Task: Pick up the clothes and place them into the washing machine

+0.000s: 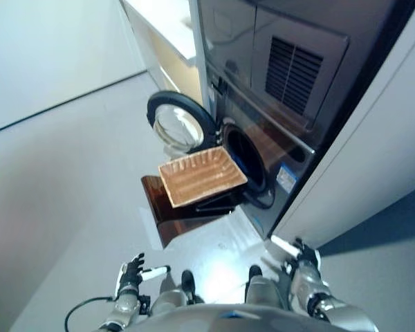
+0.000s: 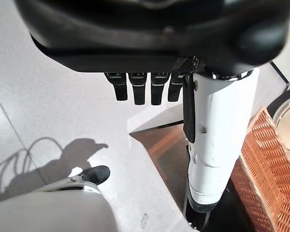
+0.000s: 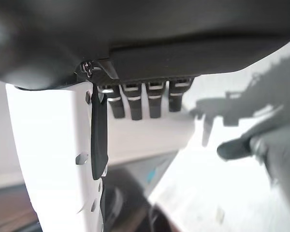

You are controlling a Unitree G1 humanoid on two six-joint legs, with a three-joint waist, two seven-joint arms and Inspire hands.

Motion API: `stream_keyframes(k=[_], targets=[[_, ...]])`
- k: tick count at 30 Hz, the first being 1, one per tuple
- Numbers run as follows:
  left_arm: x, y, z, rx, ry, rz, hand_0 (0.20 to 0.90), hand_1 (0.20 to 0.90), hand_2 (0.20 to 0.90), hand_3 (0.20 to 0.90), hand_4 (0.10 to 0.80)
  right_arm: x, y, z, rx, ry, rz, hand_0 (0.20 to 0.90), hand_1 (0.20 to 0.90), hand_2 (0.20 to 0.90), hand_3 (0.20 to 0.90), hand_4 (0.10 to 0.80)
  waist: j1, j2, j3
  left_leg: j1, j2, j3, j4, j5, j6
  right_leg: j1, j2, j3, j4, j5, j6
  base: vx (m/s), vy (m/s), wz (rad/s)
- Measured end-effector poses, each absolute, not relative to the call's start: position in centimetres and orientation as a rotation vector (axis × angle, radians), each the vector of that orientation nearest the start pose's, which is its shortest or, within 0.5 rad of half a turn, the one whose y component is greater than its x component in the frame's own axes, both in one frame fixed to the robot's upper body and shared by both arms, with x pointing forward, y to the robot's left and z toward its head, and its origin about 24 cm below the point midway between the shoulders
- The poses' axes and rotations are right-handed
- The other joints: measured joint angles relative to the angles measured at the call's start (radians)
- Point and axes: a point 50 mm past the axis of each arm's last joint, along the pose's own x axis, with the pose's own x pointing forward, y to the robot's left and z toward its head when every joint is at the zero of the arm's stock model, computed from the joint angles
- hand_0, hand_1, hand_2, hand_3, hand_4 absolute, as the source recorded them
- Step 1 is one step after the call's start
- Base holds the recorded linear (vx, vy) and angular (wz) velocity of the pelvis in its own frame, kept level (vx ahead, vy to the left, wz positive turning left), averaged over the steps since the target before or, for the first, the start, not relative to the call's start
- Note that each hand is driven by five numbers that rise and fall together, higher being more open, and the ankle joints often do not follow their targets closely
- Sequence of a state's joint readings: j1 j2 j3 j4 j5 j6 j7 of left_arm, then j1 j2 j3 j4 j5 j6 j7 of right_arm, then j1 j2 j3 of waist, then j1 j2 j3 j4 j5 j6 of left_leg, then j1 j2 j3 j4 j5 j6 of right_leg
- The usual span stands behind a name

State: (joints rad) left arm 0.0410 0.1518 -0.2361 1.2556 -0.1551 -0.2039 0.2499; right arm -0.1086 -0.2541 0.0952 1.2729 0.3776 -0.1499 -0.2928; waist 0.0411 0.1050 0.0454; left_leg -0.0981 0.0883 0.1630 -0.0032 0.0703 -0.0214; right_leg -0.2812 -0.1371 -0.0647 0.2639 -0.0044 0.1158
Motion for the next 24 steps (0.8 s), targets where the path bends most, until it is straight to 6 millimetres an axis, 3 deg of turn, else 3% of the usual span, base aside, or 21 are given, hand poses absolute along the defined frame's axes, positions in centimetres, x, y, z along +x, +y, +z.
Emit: stream_keyframes(k=[1,2,3,4,5,6,8,10,11,12,13,14,15,18,19,20,21,22,24], targets=[[7.3,20.4,-16.7,0.270,1.119,0.201,0.900,0.900,0.900,0.900,0.800,12.1,-25.9,-14.5,-0.170,1.025,-0.516,0.900,0.900,0.900,0.900,0.800,-0.004,-0.001,-0.008,0.004,0.010,0.000,0.012,-0.002,0.001,0.007,0.011,-0.001,0.067,-0.016,-0.014,0.028,-0.061,0.05],[6.8,21.0,-16.7,0.287,1.137,0.194,0.900,0.900,0.900,0.900,0.800,10.5,-25.6,-15.0,-0.228,1.088,-0.474,0.900,0.900,0.900,0.900,0.800,-0.016,-0.041,-0.025,0.006,0.001,-0.005,0.009,-0.008,-0.009,0.016,-0.001,-0.001,0.096,-0.061,-0.053,0.016,-0.072,0.23],[6.2,21.3,-16.8,0.290,1.164,0.189,0.900,0.900,0.900,0.900,0.800,9.3,-25.6,-15.4,-0.291,1.136,-0.429,0.900,0.900,0.900,0.900,0.800,-0.022,-0.055,-0.042,0.018,-0.005,0.000,0.000,-0.037,-0.040,0.018,-0.010,-0.005,0.078,-0.070,-0.050,0.000,-0.033,0.27],[6.0,21.4,-16.8,0.292,1.177,0.182,0.900,0.900,0.900,0.900,0.800,8.8,-25.6,-15.5,-0.331,1.152,-0.401,0.900,0.900,0.900,0.900,0.800,-0.024,-0.065,-0.044,0.028,-0.016,0.005,0.005,-0.026,-0.049,0.023,-0.019,-0.007,0.073,-0.070,-0.050,-0.023,-0.021,0.06],[5.5,21.4,-17.0,0.297,1.208,0.168,0.900,0.900,0.900,0.900,0.800,8.0,-26.1,-15.5,-0.417,1.175,-0.347,0.900,0.900,0.900,0.900,0.800,-0.024,-0.064,-0.047,0.055,-0.015,0.010,0.024,-0.035,-0.047,0.036,-0.019,-0.007,0.061,-0.068,-0.047,-0.013,-0.020,-0.13],[4.9,21.1,-17.1,0.292,1.234,0.155,0.900,0.900,0.900,0.900,0.800,7.3,-26.5,-15.5,-0.498,1.200,-0.293,0.900,0.900,0.900,0.900,0.800,-0.023,-0.054,-0.051,0.080,-0.014,0.009,0.014,-0.037,-0.012,0.046,-0.011,-0.005,0.061,-0.062,-0.042,-0.043,-0.030,-0.15],[4.5,21.2,-17.2,0.296,1.249,0.135,0.900,0.900,0.900,0.900,0.800,5.8,-26.5,-15.8,-0.591,1.263,-0.217,0.900,0.900,0.900,0.900,0.800,-0.024,-0.048,-0.069,0.072,-0.009,0.009,0.016,-0.046,0.001,0.058,-0.005,-0.002,0.029,-0.045,-0.014,-0.033,-0.016,-0.18],[4.4,21.4,-17.2,0.303,1.251,0.113,0.900,0.900,0.900,0.900,0.800,5.3,-26.3,-16.0,-0.646,1.283,-0.156,0.900,0.900,0.900,0.900,0.800,-0.028,-0.059,-0.070,0.072,-0.005,0.018,0.013,-0.047,0.001,0.058,0.000,-0.001,0.096,-0.059,-0.017,-0.004,-0.010,-0.05],[4.2,22.0,-17.1,0.319,1.257,0.108,0.900,0.900,0.900,0.900,0.800,4.3,-25.8,-16.3,-0.669,1.314,-0.110,0.900,0.900,0.900,0.900,0.800,-0.034,-0.094,-0.084,0.081,-0.017,0.023,-0.005,-0.044,-0.011,0.055,-0.008,0.003,0.097,-0.085,-0.050,0.012,-0.027,0.10],[4.2,22.1,-17.1,0.313,1.263,0.100,0.900,0.900,0.900,0.900,0.800,3.4,-25.7,-16.4,-0.699,1.345,-0.073,0.900,0.900,0.900,0.900,0.800,-0.032,-0.100,-0.089,0.100,-0.019,0.035,-0.016,-0.039,-0.039,0.069,-0.013,-0.003,0.070,-0.085,-0.048,0.023,-0.037,-0.05],[4.3,22.0,-17.1,0.314,1.268,0.092,0.900,0.900,0.900,0.900,0.800,2.6,-25.8,-16.4,-0.718,1.380,-0.040,0.900,0.900,0.900,0.900,0.800,-0.027,-0.099,-0.088,0.122,-0.019,0.052,-0.009,-0.036,-0.047,0.083,-0.013,-0.004,0.036,-0.082,-0.045,0.028,-0.038,-0.16],[4.3,21.7,-17.2,0.315,1.271,0.075,0.900,0.900,0.900,0.900,0.800,2.6,-26.0,-16.4,-0.735,1.381,-0.027,0.900,0.900,0.900,0.900,0.800,-0.030,-0.086,-0.089,0.144,-0.010,0.050,-0.005,-0.051,-0.039,0.095,-0.001,-0.007,0.017,-0.070,-0.034,0.015,-0.034,-0.18],[4.3,21.4,-17.2,0.311,1.272,0.059,0.900,0.900,0.900,0.900,0.800,2.0,-26.0,-16.4,-0.760,1.398,0.002,0.900,0.900,0.900,0.900,0.800,-0.029,-0.074,-0.093,0.150,-0.003,0.046,-0.019,-0.044,-0.009,0.099,0.010,-0.007,0.008,-0.051,-0.031,0.012,-0.037,-0.06],[4.2,21.6,-17.2,0.327,1.280,0.036,0.900,0.900,0.900,0.900,0.800,0.4,-25.4,-16.7,-0.763,1.460,0.083,0.900,0.900,0.900,0.900,0.800,-0.032,-0.075,-0.094,0.142,-0.003,0.052,0.000,-0.049,-0.002,0.095,-0.001,0.000,0.066,-0.047,-0.019,0.018,-0.030,-0.01],[4.2,21.7,-17.2,0.336,1.279,0.029,0.900,0.900,0.900,0.900,0.800,-0.2,-25.1,-16.8,-0.755,1.479,0.102,0.900,0.900,0.900,0.900,0.800,-0.032,-0.082,-0.095,0.142,-0.004,0.052,-0.007,-0.049,-0.002,0.090,-0.005,0.000,0.150,-0.073,0.001,0.027,-0.027,0.14],[4.2,21.8,-17.2,0.344,1.279,0.024,0.900,0.900,0.900,0.900,0.800,-0.4,-25.0,-16.8,-0.750,1.487,0.103,0.900,0.900,0.900,0.900,0.800,-0.032,-0.089,-0.096,0.143,-0.006,0.052,-0.014,-0.050,-0.002,0.094,-0.007,0.001,0.174,-0.102,-0.001,0.037,-0.031,0.17],[4.1,22.1,-17.1,0.368,1.285,0.009,0.900,0.900,0.900,0.900,0.800,-0.6,-25.0,-16.8,-0.740,1.497,0.093,0.900,0.900,0.900,0.900,0.800,-0.039,-0.101,-0.098,0.144,-0.012,0.044,-0.037,-0.051,-0.008,0.098,-0.006,0.004,0.151,-0.143,-0.046,0.024,-0.015,0.23],[4.0,21.9,-17.2,0.380,1.297,-0.018,0.900,0.900,0.900,0.900,0.800,-0.5,-25.3,-16.7,-0.745,1.497,0.080,0.900,0.900,0.900,0.900,0.800,-0.051,-0.095,-0.107,0.148,-0.013,0.039,-0.044,-0.053,-0.034,0.102,-0.010,-0.012,0.119,-0.143,-0.049,0.019,-0.012,0.18],[4.0,21.7,-17.2,0.388,1.297,-0.036,0.900,0.900,0.900,0.900,0.800,-0.1,-26.0,-16.5,-0.760,1.482,0.068,0.900,0.900,0.900,0.900,0.800,-0.051,-0.084,-0.104,0.168,-0.013,0.055,-0.037,-0.047,-0.035,0.109,-0.002,-0.006,0.078,-0.128,-0.048,0.007,-0.006,0.05]])
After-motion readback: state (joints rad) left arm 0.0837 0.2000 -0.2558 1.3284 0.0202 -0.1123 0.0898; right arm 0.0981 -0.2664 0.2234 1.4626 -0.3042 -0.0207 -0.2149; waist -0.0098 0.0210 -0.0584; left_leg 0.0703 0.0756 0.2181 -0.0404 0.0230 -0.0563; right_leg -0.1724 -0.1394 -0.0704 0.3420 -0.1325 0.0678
